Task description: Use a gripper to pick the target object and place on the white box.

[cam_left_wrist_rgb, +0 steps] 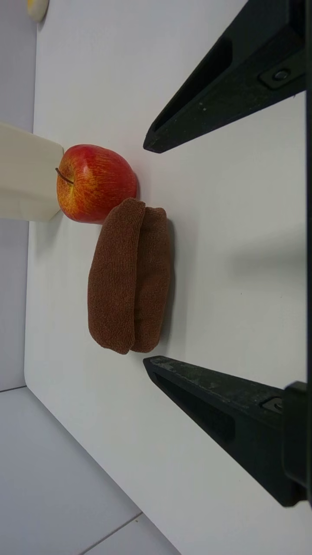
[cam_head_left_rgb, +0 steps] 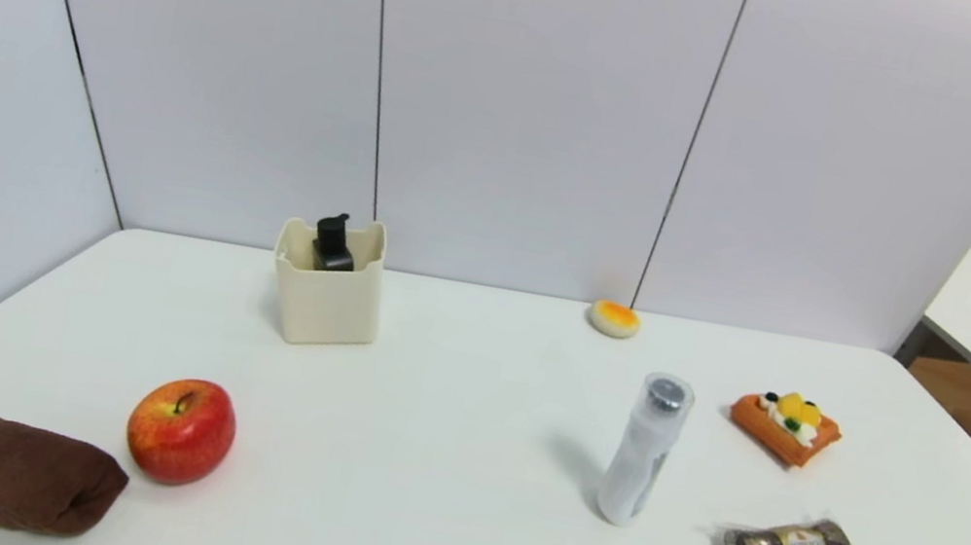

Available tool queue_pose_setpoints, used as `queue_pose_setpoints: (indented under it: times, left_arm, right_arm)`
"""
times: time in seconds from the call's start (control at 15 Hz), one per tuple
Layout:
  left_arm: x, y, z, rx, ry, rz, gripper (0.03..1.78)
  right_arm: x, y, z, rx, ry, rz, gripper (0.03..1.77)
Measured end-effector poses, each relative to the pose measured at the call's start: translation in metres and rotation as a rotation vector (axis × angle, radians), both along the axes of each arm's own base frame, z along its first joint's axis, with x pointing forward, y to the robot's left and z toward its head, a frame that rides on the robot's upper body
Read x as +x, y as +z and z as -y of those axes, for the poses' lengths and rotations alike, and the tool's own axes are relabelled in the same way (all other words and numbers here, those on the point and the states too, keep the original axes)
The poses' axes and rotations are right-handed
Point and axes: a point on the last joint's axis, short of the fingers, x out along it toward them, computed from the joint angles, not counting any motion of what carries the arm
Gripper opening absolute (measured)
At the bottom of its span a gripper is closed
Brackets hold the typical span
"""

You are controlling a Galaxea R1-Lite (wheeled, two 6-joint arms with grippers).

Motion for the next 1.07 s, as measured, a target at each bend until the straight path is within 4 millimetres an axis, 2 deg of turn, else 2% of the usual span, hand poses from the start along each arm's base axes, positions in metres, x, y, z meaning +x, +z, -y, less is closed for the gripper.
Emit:
queue_pose_setpoints:
  times: [1.07]
  left_arm:
    - [0.0,0.0,0.0,0.0,0.0,0.0,1.69]
  right_arm:
    - [0.0,0.0,0.0,0.0,0.0,0.0,1.71]
